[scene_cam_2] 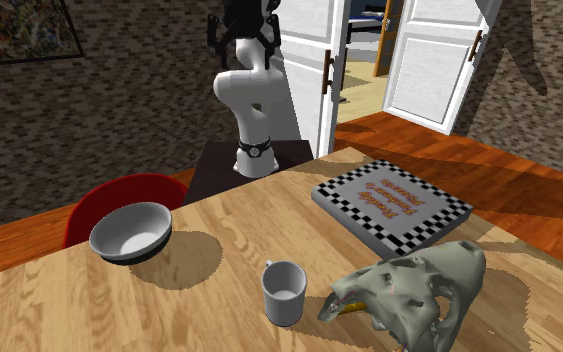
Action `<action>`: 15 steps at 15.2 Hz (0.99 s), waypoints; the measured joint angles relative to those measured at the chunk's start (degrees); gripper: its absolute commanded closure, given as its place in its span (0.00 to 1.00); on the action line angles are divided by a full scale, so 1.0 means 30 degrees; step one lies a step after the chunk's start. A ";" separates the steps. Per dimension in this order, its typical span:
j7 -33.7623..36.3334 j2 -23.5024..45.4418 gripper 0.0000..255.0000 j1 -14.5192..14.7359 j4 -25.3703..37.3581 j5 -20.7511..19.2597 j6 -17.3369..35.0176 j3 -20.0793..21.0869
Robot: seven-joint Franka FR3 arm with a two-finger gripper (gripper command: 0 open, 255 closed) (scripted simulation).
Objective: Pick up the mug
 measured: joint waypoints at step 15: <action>0.1019 0.7695 0.00 0.0212 0.0319 -0.0122 0.6412 0.1551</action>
